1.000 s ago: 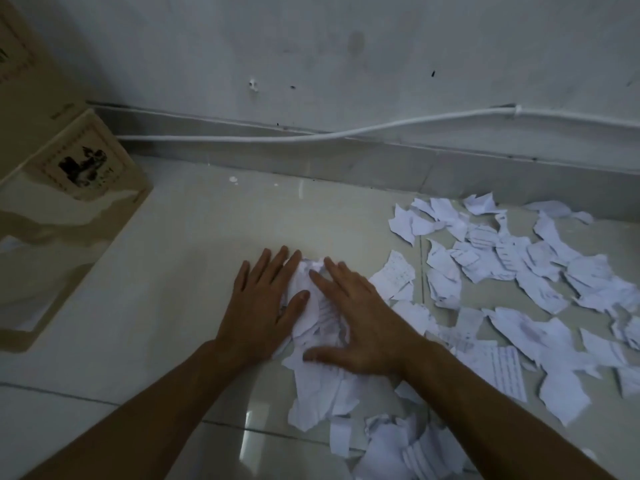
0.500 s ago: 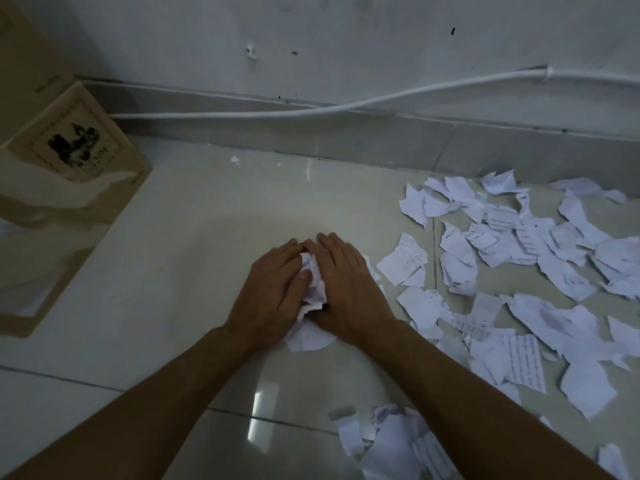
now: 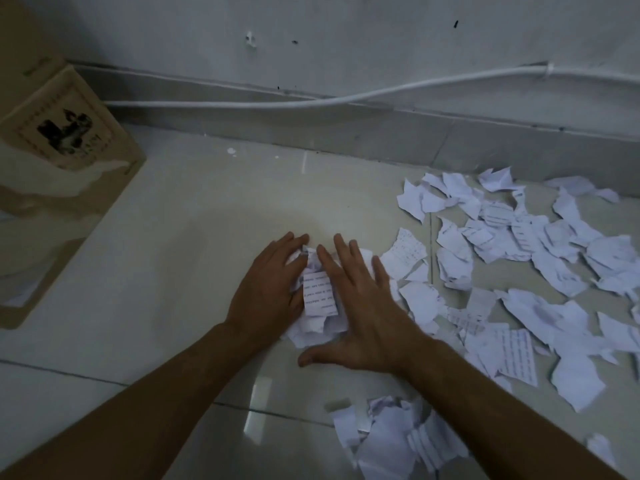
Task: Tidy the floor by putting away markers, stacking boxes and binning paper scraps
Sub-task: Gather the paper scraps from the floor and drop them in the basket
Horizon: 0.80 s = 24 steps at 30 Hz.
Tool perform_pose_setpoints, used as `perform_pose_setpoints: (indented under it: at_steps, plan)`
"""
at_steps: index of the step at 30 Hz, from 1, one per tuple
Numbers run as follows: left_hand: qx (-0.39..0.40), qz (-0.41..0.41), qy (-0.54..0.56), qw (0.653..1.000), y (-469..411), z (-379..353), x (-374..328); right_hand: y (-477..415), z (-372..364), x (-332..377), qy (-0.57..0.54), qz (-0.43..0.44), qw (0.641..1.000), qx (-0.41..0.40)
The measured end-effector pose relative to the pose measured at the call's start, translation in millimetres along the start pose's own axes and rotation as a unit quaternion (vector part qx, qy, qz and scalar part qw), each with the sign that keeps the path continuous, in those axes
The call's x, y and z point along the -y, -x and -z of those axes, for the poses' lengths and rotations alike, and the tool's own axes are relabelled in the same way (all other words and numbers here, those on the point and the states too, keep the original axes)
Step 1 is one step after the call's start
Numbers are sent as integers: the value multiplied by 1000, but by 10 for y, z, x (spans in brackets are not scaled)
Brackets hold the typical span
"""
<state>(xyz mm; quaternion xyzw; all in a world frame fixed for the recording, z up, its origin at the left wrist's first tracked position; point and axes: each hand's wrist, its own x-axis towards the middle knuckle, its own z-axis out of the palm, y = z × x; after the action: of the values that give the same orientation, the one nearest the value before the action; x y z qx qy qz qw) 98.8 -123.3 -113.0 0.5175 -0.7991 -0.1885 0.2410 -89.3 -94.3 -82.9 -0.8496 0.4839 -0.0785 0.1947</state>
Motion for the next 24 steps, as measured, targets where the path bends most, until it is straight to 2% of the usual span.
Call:
perform_pose_setpoints:
  at_steps: [2, 4, 7, 9, 13, 14, 15, 16, 17, 18, 19, 20, 21, 23, 24]
  plan:
    - [-2, -12, 26, 1000, 21, 25, -42, -109, -167, 101, 4, -17, 999, -45]
    - [-21, -25, 116, 993, 42, 53, -94, -211, -282, 135, 17, -33, 996, -84]
    - [-26, 15, 236, 971, 35, 111, -144, -269, -404, 64, 46, -32, 988, -144]
    - [-12, 24, 234, 972, 67, 98, -153, -312, -463, 72, 51, -28, 981, -187]
    - [-52, 104, 188, 975, 124, 6, -268, -260, -526, 76, -77, -37, 976, -202]
    - [-66, 123, 184, 973, 126, -16, -304, -280, -563, 54, -102, -40, 978, -178]
    - [-76, 137, 187, 970, 114, -19, -345, -322, -522, 106, -90, -68, 987, -115]
    - [-81, 144, 196, 966, 103, -11, -367, -328, -534, 76, -48, -145, 986, -66]
    - [-82, 150, 195, 966, 91, -6, -402, -295, -606, 88, -56, -220, 974, 10]
    - [-80, 152, 183, 968, 93, 4, -430, -371, -706, 91, -96, -291, 950, -60]
    - [-78, 151, 170, 971, 98, 9, -467, -424, -729, 88, -37, -335, 930, -149]
    - [-90, 155, 170, 969, 107, 1, -498, -350, -779, 99, 16, -269, 950, -160]
    - [-105, 162, 186, 963, 111, -2, -524, -137, -723, 184, 44, -197, 972, -119]
    - [-98, 169, 208, 958, 120, 13, -512, -23, -495, 241, 69, -46, 985, -151]
    - [-73, 160, 199, 964, 117, 31, -503, -88, -401, 201, 106, 10, 976, -189]
